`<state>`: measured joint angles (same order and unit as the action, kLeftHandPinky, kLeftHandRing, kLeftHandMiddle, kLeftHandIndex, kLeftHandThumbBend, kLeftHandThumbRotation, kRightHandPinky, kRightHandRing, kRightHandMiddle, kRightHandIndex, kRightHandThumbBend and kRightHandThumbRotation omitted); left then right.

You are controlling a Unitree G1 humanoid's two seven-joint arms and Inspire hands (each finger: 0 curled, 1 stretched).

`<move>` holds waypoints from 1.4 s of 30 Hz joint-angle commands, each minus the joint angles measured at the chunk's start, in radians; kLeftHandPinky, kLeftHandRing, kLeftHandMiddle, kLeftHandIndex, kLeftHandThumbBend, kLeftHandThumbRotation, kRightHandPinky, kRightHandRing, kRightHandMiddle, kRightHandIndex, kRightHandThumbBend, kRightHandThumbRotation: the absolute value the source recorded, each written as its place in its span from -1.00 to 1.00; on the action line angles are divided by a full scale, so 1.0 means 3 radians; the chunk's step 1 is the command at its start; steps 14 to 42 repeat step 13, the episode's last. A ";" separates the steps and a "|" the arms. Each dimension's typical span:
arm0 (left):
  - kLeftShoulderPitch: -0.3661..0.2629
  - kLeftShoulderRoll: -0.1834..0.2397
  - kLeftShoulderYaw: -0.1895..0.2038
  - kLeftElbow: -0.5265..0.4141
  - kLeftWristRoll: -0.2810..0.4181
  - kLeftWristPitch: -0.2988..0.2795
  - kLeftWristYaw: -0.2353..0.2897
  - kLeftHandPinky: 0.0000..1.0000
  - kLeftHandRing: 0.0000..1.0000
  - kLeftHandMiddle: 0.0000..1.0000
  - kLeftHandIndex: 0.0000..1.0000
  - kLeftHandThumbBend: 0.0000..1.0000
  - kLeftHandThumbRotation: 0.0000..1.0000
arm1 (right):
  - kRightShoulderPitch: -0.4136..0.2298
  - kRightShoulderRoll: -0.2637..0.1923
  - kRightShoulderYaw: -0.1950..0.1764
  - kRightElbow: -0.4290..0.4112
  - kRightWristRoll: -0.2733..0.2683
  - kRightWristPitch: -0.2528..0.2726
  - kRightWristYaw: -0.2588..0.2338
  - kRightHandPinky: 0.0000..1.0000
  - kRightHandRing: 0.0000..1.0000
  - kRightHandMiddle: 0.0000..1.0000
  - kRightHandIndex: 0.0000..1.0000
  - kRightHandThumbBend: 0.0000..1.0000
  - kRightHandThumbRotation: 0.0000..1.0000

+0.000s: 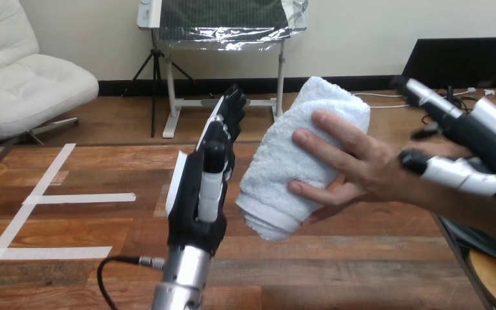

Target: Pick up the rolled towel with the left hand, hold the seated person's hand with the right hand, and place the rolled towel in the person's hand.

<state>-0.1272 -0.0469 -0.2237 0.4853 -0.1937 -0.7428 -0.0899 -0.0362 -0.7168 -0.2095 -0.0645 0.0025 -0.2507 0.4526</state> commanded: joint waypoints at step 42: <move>0.0168 -0.0328 0.0004 -0.0348 -0.0040 0.0114 0.0015 1.00 1.00 0.92 0.90 1.00 1.00 | -0.0098 0.0218 -0.0253 -0.0085 0.0281 -0.0163 -0.0216 1.00 1.00 1.00 1.00 1.00 1.00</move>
